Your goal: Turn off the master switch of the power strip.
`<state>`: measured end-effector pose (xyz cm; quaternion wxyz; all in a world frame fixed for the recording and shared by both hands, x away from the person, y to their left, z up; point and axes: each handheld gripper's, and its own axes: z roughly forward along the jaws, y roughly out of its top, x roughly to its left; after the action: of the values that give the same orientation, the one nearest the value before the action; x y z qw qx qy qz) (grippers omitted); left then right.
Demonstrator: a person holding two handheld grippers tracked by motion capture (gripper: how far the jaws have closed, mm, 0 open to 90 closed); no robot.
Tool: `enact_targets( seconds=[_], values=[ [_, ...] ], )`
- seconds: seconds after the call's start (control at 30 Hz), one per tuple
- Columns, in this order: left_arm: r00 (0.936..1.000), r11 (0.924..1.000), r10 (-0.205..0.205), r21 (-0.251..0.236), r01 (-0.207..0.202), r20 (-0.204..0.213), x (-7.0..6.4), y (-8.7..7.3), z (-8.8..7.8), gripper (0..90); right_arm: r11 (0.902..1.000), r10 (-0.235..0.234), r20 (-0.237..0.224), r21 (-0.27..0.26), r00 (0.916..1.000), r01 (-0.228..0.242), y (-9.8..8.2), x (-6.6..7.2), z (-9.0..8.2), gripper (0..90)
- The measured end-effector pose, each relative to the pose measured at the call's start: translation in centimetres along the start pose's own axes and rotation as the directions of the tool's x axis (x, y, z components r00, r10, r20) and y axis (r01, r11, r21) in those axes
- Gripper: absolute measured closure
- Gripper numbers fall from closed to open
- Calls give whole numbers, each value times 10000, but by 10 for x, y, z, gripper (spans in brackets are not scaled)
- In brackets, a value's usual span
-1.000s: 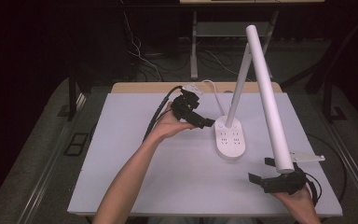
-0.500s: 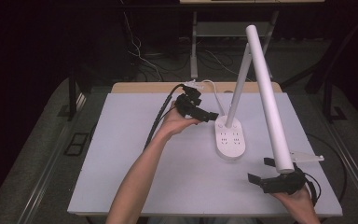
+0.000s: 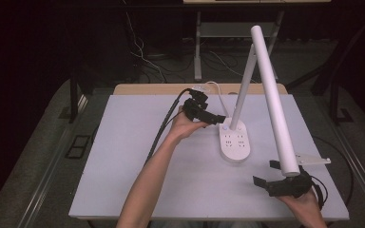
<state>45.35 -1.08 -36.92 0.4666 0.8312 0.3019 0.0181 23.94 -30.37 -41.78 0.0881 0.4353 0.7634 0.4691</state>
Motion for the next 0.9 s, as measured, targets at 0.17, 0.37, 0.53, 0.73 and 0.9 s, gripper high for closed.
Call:
enact_targets(
  seconds=[0.17, 0.37, 0.53, 0.73, 0.9],
  values=[
    [10000, 9998, -39, 197, 39, -35, 2, -3, 6, 2, 10000, -79, 1, 45, 10000, 79, 0, 0, 1, 2],
    [9998, 9995, -202, 251, 203, -48, 5, -6, 14, 20, 10000, -61, -19, 60, 10000, 61, 0, 0, 1, 2],
    [9992, 9992, -376, 144, 375, 117, 9, -8, 19, 77, 10000, -24, 7, 56, 10000, 24, 0, -1, 0, 2],
    [9951, 9957, -919, 101, 916, 354, 10, -10, 26, 151, 9999, -61, -12, 128, 10000, 62, 0, -1, 1, 2],
    [9881, 9889, -1455, -237, 1468, 508, 10, -11, 31, 216, 9998, -112, 11, 150, 9999, 111, 0, -1, 2, 2]
  ],
)
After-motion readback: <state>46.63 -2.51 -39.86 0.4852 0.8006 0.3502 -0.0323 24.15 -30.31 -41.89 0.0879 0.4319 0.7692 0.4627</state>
